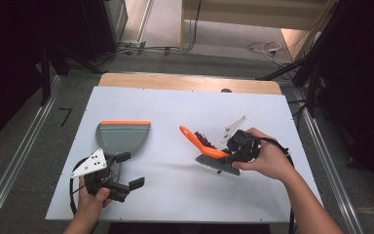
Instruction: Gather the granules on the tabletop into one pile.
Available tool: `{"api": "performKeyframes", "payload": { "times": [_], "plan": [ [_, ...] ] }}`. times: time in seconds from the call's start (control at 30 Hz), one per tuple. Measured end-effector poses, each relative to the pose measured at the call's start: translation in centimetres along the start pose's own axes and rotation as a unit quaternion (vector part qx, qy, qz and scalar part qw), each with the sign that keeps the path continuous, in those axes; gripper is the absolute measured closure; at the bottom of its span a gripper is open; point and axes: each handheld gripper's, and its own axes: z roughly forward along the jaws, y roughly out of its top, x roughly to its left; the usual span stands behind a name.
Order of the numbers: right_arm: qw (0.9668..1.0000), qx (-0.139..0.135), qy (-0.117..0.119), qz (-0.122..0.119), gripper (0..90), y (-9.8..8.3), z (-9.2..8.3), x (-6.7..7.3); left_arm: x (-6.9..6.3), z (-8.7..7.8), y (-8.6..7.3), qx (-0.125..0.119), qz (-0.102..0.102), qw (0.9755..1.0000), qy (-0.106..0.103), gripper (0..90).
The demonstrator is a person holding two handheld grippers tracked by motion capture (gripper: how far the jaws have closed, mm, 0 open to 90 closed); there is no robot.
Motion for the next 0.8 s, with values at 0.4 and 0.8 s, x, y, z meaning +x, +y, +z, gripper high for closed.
{"api": "performKeyframes", "payload": {
  "times": [0.4, 0.8],
  "plan": [
    [0.9988, 0.009, 0.029, -0.04, 68.6, -0.3, 2.5, -1.0, -0.1, 0.1, 0.0, 0.0, 0.001, 1.0, 0.0, 0.4],
    [0.9976, -0.006, 0.033, -0.061, 68.3, 0.9, 3.3, -3.8, -0.1, 0.1, 0.0, 0.0, 0.001, 1.0, -0.001, 0.4]
  ]
}}
